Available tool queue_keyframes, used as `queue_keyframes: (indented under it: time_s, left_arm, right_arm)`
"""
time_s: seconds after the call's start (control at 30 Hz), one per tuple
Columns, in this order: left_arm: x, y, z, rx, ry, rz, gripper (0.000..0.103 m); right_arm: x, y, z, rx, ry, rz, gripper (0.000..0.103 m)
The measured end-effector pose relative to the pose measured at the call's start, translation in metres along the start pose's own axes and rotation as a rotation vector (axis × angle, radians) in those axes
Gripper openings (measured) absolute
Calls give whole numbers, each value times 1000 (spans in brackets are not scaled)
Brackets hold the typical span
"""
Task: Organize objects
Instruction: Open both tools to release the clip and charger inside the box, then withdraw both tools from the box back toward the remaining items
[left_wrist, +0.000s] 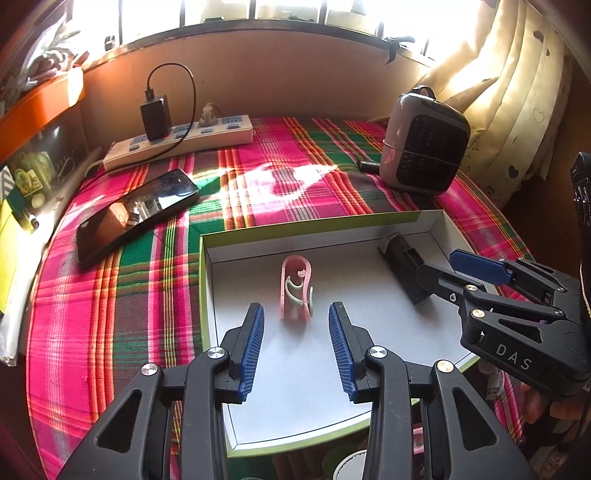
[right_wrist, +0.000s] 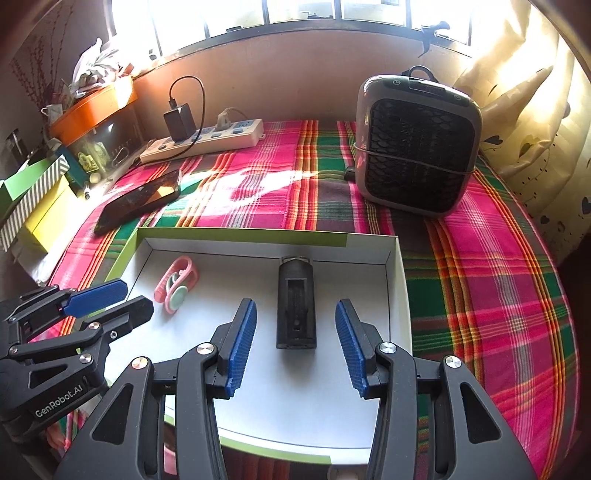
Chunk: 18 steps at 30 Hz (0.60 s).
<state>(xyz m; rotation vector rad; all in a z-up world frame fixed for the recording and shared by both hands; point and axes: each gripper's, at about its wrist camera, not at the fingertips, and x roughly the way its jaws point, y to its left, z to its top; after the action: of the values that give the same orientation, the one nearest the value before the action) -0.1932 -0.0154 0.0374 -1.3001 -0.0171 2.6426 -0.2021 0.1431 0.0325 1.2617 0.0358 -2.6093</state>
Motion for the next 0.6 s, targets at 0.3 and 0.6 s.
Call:
queue_keyframes:
  time_s: [0.3,0.6]
  left_arm:
    - [-24,4,-16,-21,-36,5,35]
    - [-47,6,-34,-28,-65,-7,35]
  right_arm:
    - [-22,-2,-16,-4,-23,-4,46]
    - [-45,-6,-34,-5,-51,-24,46]
